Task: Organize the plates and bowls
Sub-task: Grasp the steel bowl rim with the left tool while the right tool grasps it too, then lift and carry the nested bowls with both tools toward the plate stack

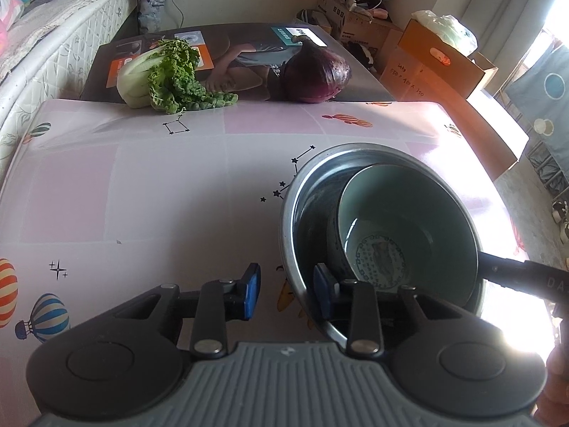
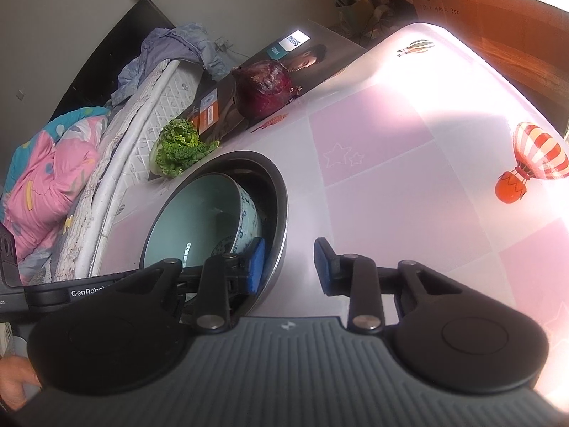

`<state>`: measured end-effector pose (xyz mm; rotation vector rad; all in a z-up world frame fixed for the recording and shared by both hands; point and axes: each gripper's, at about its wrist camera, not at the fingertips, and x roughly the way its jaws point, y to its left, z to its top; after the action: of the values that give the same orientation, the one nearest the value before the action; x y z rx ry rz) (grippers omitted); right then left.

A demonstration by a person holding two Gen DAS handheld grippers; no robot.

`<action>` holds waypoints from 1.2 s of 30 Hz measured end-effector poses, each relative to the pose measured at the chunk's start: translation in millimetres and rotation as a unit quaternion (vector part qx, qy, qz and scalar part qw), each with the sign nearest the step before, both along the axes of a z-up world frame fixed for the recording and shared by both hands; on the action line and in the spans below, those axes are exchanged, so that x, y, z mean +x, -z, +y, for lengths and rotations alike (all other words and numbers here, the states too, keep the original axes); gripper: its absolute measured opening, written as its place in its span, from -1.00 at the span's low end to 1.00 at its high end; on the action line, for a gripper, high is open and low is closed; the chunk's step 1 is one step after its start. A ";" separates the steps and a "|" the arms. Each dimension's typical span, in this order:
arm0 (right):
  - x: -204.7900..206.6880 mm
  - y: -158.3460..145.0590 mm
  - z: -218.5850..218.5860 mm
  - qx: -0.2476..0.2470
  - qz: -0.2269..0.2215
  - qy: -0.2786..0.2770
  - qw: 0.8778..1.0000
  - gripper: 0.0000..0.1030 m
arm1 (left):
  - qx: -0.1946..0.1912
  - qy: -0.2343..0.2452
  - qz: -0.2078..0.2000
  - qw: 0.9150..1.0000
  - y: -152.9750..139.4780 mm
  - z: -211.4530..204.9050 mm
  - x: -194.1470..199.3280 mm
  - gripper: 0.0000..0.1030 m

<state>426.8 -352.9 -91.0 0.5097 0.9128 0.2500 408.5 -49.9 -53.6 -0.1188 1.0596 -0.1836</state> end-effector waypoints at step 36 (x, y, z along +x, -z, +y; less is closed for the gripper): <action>20.6 20.5 5.0 0.052 0.021 0.005 0.998 -0.73 | -0.027 -0.010 0.024 0.999 -0.7 -4.5 11.3 -0.74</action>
<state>447.4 -347.9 -111.5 0.6175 0.9404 0.2802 419.8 -54.4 -52.9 -0.1824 1.1020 -0.1919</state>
